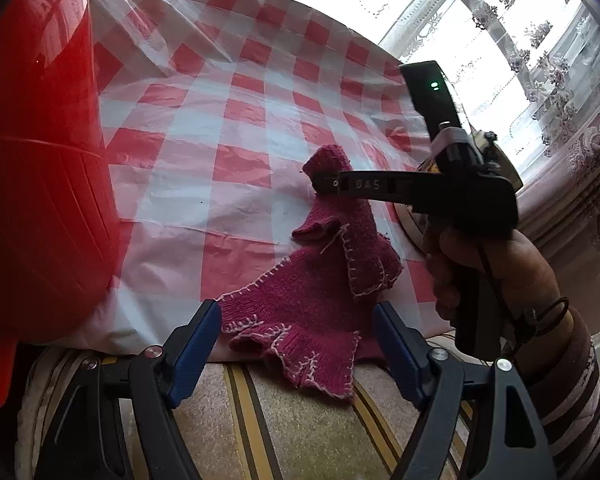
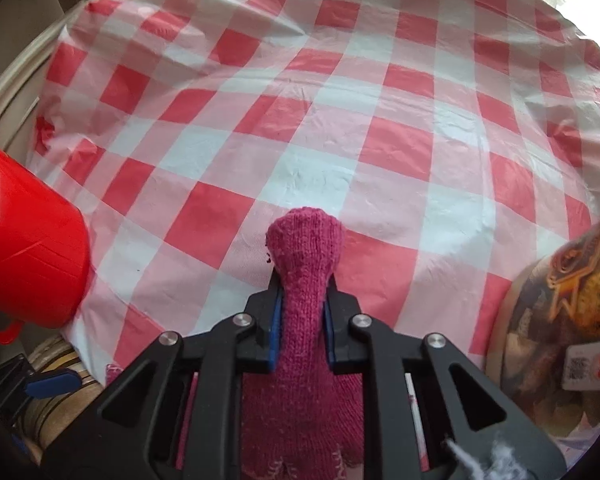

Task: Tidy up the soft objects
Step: 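Grasp one pink knit mitten by the cuff with the right tool, then lift the pink mitten with the right tool while the left tool grasps the other mitten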

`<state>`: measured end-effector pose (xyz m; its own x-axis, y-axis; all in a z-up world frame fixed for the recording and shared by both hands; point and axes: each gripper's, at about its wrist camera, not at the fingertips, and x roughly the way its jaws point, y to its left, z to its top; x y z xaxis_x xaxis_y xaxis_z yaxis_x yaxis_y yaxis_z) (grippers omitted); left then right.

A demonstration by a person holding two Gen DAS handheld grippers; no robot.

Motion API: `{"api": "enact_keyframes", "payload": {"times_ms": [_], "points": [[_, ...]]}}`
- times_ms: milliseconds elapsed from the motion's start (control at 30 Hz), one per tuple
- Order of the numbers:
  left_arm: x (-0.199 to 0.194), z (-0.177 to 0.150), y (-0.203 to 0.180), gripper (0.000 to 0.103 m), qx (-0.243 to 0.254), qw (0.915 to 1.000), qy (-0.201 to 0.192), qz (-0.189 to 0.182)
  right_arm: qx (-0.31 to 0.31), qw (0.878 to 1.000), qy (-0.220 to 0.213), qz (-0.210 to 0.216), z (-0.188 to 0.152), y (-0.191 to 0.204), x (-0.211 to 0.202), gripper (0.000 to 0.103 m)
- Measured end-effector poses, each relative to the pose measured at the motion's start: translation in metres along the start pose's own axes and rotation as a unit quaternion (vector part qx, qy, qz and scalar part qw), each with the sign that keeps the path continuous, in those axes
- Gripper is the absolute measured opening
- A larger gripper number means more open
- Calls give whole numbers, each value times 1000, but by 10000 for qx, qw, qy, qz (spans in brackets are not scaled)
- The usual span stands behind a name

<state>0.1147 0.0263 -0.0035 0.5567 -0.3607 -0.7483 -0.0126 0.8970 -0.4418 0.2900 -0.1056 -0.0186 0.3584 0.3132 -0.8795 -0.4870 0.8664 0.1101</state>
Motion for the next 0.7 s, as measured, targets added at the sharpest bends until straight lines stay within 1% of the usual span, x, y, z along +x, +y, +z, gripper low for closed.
{"api": "enact_keyframes", "payload": {"times_ms": [133, 233, 367, 433, 567, 600, 700], "points": [[4, 4, -3, 78, 25, 10000, 45, 19, 105, 9995, -275, 83, -1, -11, -32, 20], [8, 8, -10, 78, 150, 9999, 81, 28, 146, 9986, -482, 188, -4, -19, -60, 20], [17, 21, -25, 78, 508, 9986, 122, 107, 156, 9967, -738, 295, -12, -29, -97, 20], [22, 28, -33, 77, 760, 9968, 174, 169, 167, 9960, -797, 363, -20, -35, -111, 20], [43, 42, -48, 74, 1347, 9896, 465, 181, 190, 9953, -818, 476, -41, -50, -135, 20], [50, 45, -52, 71, 1495, 9870, 553, 208, 203, 9953, -807, 503, -47, -54, -140, 20], [67, 55, -59, 67, 1793, 9805, 775, 216, 184, 9959, -805, 381, -63, -66, -153, 20]]}}
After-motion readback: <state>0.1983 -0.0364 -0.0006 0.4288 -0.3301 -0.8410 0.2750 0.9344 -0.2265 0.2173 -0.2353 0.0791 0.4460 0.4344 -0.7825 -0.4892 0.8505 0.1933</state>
